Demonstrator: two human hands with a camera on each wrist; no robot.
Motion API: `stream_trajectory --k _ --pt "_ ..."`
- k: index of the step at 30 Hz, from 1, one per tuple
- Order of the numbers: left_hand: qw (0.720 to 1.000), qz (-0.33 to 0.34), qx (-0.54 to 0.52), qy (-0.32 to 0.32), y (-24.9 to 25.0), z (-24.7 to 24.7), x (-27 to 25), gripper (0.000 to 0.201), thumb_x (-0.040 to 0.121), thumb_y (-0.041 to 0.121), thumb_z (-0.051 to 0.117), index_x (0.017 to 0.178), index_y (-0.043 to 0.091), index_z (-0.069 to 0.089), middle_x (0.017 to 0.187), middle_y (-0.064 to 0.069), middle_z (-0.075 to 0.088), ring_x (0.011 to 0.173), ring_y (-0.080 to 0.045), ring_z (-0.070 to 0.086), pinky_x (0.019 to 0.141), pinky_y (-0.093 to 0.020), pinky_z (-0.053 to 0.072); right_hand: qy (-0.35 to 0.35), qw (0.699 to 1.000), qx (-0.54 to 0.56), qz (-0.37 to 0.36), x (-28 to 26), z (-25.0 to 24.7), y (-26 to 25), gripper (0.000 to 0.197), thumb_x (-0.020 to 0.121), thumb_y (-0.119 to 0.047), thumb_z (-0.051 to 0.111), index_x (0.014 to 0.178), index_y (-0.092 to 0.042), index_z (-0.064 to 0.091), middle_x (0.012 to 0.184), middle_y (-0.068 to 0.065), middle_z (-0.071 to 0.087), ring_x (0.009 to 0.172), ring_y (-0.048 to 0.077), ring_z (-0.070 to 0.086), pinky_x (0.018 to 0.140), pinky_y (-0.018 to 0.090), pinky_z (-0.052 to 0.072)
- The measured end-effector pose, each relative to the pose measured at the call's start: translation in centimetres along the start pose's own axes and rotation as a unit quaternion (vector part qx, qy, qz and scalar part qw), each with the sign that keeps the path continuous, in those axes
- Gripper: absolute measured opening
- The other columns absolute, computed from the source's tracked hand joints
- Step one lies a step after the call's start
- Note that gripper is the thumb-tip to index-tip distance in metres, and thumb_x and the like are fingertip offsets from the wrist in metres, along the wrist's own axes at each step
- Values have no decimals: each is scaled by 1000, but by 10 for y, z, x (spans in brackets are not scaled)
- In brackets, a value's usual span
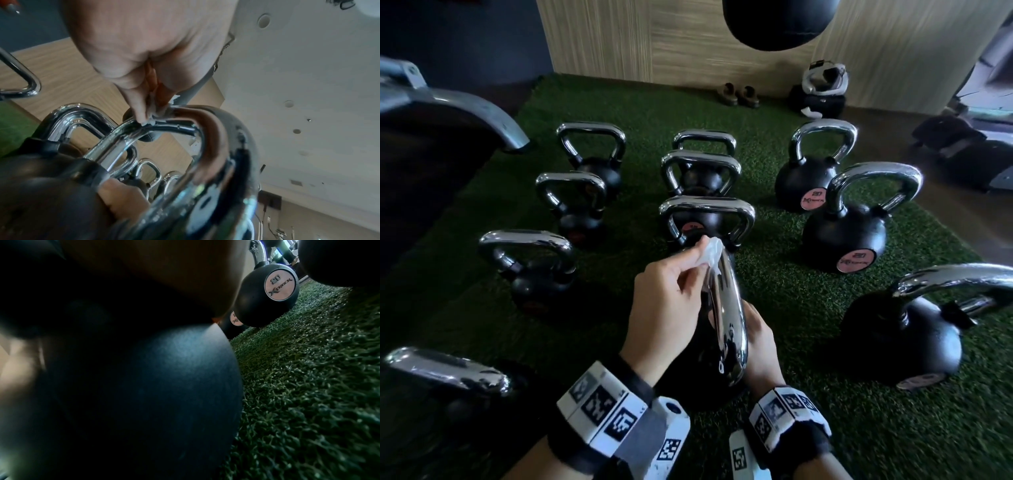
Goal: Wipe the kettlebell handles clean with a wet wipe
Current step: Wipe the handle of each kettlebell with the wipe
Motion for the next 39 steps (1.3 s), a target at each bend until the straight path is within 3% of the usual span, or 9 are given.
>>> stream_trajectory --k 4,8,14,17,22,27,31,34,39 --pt "999 21 -47 7 20 0 -44 41 99 11 65 135 31 63 115 33 68 102 -3 73 80 -17 61 2 1000 22 11 -1 0 -1 31 67 -61 55 92 -42 58 104 -8 68 93 6 63 80 25 49" --pt "992 20 -120 15 22 3 -78 40 96 17 63 137 21 65 132 16 68 122 -7 67 100 -21 55 -8 1000 22 9 -1 0 0 50 72 -60 59 109 -28 67 109 -3 71 100 13 68 88 34 56" --pt "992 66 -98 32 7 9 -109 46 97 2 65 141 14 62 136 5 69 120 -14 69 99 -24 56 -2 1000 27 7 1 2 5 23 80 -46 69 97 -38 56 100 -7 66 90 7 57 80 32 51" --pt "994 97 -47 36 -6 7 -122 51 96 -1 65 143 18 60 113 -7 75 100 11 69 86 -8 50 7 1000 29 6 1 2 6 22 82 -47 71 97 -38 57 101 -8 64 91 8 58 84 37 53" --pt "991 129 -24 -9 -33 10 -127 55 92 -11 70 144 4 57 141 -5 66 125 -15 67 99 -36 59 19 999 21 17 0 2 7 21 85 -40 74 100 -35 62 106 -1 70 95 15 65 90 45 55" --pt "981 143 30 -129 -63 -6 -117 62 92 -8 67 150 7 50 151 -1 56 137 -12 56 109 -34 51 9 999 13 35 1 1 9 28 88 -30 76 114 -21 68 113 4 71 108 26 68 96 49 55" --pt "992 76 -45 -92 -51 -11 -102 52 93 -5 68 141 15 62 137 8 68 124 -10 67 103 -29 55 -28 991 105 72 0 -17 -8 32 89 -43 71 117 -28 72 113 -5 75 107 19 70 94 42 56" --pt "994 -22 -111 -2 -32 -15 -90 39 96 -1 66 129 18 70 123 20 73 112 -3 71 94 -18 56 76 986 150 10 -12 -53 -45 18 94 -22 72 111 -24 77 91 -6 77 78 6 69 72 23 56" --pt "942 -146 -296 63 3 -23 -61 20 80 17 72 98 17 78 93 -5 81 84 -15 77 71 -22 60 56 982 40 -173 -37 -90 -123 19 83 -19 81 100 -26 82 89 -12 76 79 7 70 71 13 51"
Point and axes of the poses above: each hand's wrist, its own x-axis towards the middle knuckle, its own z-axis out of the palm, y = z × x, the point moved 1 cm from there along x, towards the middle knuckle
